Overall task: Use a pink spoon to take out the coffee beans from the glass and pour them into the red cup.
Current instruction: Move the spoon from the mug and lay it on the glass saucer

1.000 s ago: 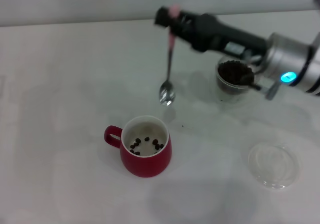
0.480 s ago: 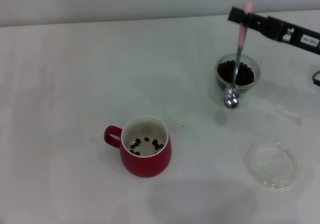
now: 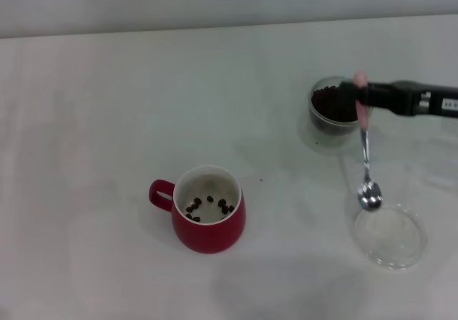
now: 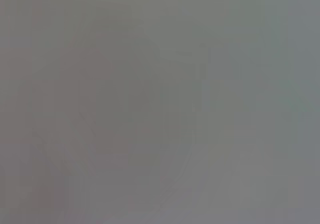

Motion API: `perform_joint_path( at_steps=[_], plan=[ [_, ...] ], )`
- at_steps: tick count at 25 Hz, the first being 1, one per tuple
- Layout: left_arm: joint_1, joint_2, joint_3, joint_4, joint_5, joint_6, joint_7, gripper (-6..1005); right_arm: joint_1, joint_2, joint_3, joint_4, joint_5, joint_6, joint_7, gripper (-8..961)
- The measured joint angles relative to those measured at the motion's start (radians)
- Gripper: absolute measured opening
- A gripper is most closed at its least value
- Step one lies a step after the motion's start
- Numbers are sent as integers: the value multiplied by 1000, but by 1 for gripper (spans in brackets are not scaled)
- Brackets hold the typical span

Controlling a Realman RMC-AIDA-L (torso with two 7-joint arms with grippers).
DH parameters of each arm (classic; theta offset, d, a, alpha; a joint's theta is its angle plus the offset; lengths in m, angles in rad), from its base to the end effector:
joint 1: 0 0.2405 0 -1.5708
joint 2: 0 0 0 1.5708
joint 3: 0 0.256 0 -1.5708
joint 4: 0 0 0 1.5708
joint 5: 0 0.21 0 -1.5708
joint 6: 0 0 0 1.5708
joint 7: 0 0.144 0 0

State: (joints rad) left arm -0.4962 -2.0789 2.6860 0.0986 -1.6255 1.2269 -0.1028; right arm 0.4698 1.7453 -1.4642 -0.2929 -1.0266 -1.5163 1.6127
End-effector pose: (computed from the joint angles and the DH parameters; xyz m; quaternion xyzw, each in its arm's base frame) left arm -0.3518 0.3377 0.0283 -0.5648 -0.2758 -0.3069 0.7146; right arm 0.3060 0.3197 0.0572 -0.8424 0.4164 0.3296 0.0911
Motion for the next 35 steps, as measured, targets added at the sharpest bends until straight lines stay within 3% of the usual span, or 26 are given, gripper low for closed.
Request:
perform_joint_path(
  at_steps=[4,23,35],
  plan=[
    [1,0,0,-1,-4,-1,0,801,6,-6,5,5,-100,16,-28,151],
    [0,0,0,0,-4,-1,0,801,-10,2,6,14,-156,106,-84,156],
    [-17,0,0,0,-2,-1,0,800,-2,31,1,54,-173,160,-64,158]
  ],
)
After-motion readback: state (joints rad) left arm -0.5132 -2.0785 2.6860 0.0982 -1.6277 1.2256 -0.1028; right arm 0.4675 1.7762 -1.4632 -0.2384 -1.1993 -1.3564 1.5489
